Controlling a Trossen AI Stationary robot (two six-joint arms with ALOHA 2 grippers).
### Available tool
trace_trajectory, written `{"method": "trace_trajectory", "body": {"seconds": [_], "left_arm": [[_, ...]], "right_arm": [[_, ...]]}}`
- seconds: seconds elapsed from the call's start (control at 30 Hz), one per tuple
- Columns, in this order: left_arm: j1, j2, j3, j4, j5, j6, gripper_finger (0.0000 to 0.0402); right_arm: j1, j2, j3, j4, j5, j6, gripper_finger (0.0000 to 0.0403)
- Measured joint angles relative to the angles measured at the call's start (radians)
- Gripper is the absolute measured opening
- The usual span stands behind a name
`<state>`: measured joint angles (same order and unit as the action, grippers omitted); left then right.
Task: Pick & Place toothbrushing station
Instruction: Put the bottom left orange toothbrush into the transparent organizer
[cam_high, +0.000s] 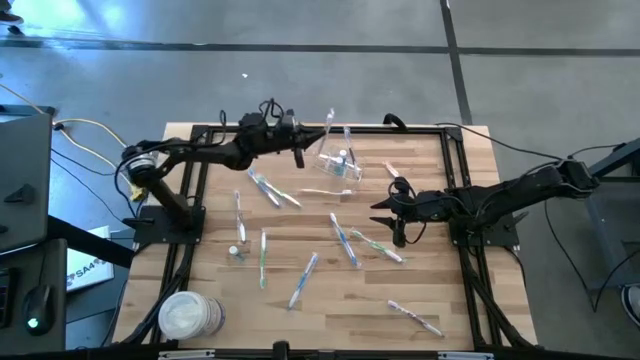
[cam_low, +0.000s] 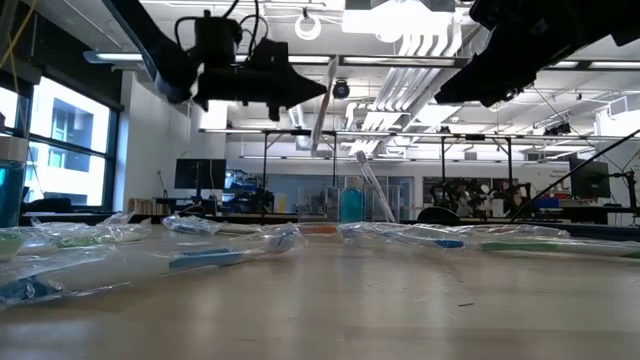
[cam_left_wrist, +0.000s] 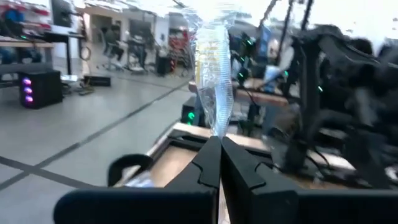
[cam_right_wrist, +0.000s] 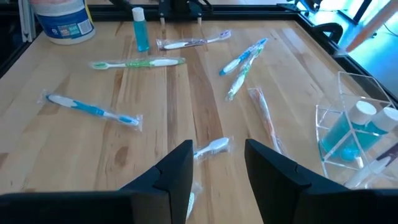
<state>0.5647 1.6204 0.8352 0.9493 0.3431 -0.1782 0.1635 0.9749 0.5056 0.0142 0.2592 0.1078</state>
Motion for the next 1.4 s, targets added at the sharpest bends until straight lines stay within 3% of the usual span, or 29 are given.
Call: {"method": "trace_trajectory", "body": {"seconds": [0.2, 0.37, 0.67, 0.87, 1.4], "left_arm": [[0.064, 0.061, 0.001, 0.086, -0.012, -0.084, 0.0], [0.063, 0.104, 0.002, 0.08, -0.141, -0.099, 0.0], [0.041, 0.146, 0.046, 0.093, -0.113, -0.092, 0.0], [0.051, 0.146, 0.057, 0.031, -0.169, -0.113, 0.0], [0.044, 0.246, 0.079, 0.106, -0.141, -0.145, 0.0]], "right_arm": [[0.0, 0.013, 0.0, 0.004, 0.0, -0.007, 0.0138], [0.0, 0.068, 0.0, 0.034, 0.0, -0.042, 0.0138], [-0.016, 0.145, 0.0, 0.157, 0.056, -0.105, 0.0138], [-0.015, 0.145, 0.0, 0.162, 0.056, -0.105, 0.0138], [-0.015, 0.145, 0.0, 0.159, 0.056, -0.131, 0.0138]]}}
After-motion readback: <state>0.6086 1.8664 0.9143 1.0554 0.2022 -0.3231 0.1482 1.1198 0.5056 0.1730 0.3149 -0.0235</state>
